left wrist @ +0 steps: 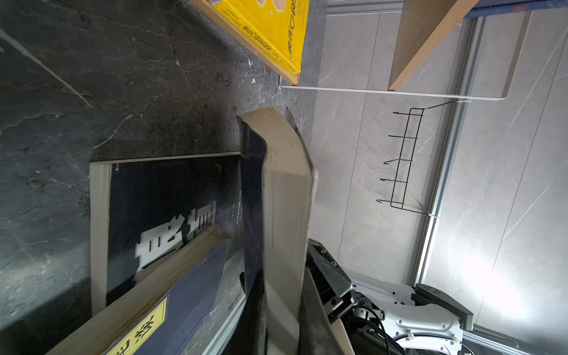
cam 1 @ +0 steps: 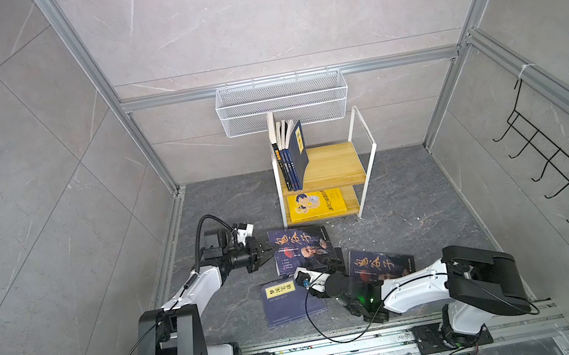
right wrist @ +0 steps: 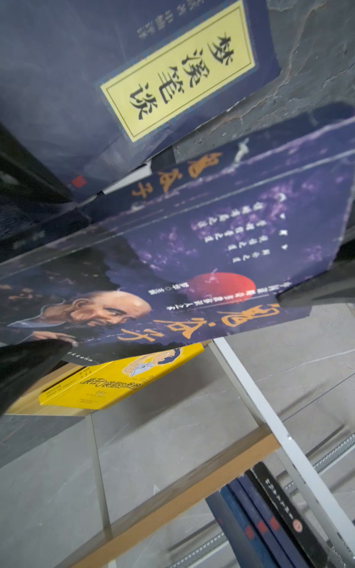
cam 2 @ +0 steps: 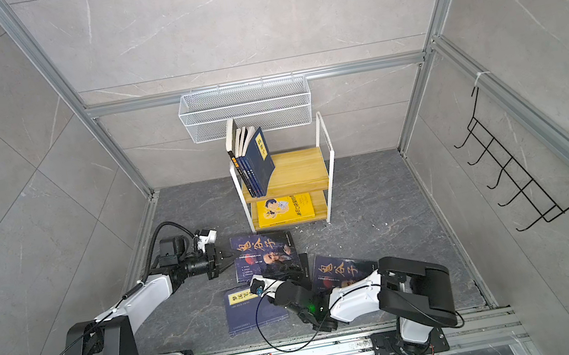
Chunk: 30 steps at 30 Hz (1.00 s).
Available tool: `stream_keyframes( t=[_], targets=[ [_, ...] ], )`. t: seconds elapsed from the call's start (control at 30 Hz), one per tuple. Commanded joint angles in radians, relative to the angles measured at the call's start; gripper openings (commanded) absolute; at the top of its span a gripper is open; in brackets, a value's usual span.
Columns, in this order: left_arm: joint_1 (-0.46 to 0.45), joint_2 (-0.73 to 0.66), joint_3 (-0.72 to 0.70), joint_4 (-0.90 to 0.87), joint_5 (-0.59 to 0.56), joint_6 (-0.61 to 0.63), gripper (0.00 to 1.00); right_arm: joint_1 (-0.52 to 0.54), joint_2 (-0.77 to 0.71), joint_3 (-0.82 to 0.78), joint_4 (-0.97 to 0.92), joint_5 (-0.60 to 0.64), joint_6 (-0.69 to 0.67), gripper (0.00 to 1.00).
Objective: Stacking books/files
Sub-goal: Place the book on the bookshelf.
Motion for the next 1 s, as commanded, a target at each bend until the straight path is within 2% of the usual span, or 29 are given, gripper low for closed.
stream_keyframes(
  t=[0.0,0.1,0.2,0.23,0.3,0.33,0.43,0.47,0.6,0.63,0.7,0.83,0.87,0.97],
  targets=[
    [-0.006,0.005,0.049,0.025,0.113,-0.036,0.0,0.021,0.054,0.04,0.11,0.104,-0.071,0.71],
    [-0.023,0.01,0.048,0.026,0.137,0.0,0.0,0.02,0.115,0.047,0.22,0.167,-0.115,0.7],
    [-0.024,0.003,0.054,0.017,0.167,0.009,0.0,0.029,0.189,0.101,0.244,0.245,-0.211,0.69],
    [-0.025,0.0,0.055,0.011,0.176,0.009,0.0,0.033,0.204,0.106,0.273,0.267,-0.237,0.66],
    [-0.029,-0.008,0.049,0.009,0.184,0.023,0.0,0.035,0.22,0.086,0.377,0.294,-0.275,0.49],
    [-0.03,-0.012,0.046,-0.001,0.179,0.04,0.0,0.034,0.223,0.073,0.418,0.298,-0.284,0.33],
    [-0.029,-0.033,0.071,-0.102,0.128,0.138,0.01,0.035,0.221,0.066,0.415,0.333,-0.312,0.07],
    [-0.027,-0.045,0.088,-0.172,0.11,0.212,0.1,0.04,0.212,0.06,0.41,0.341,-0.315,0.01],
    [-0.012,-0.099,0.075,-0.212,0.049,0.311,0.64,0.042,0.179,0.022,0.391,0.336,-0.309,0.0],
    [0.0,-0.116,0.068,-0.212,0.033,0.336,0.74,0.042,0.179,0.021,0.391,0.345,-0.326,0.0],
    [0.034,-0.15,0.055,-0.212,-0.007,0.372,0.85,0.043,0.177,0.022,0.393,0.372,-0.366,0.0],
    [0.078,-0.225,0.012,-0.195,-0.054,0.439,0.94,0.04,0.13,0.001,0.351,0.357,-0.414,0.0],
    [0.088,-0.239,0.005,-0.194,-0.054,0.457,0.99,0.035,0.122,-0.003,0.346,0.352,-0.434,0.0],
    [0.136,-0.283,0.016,-0.222,-0.067,0.508,1.0,0.021,0.09,-0.002,0.32,0.351,-0.519,0.0]
  ],
)
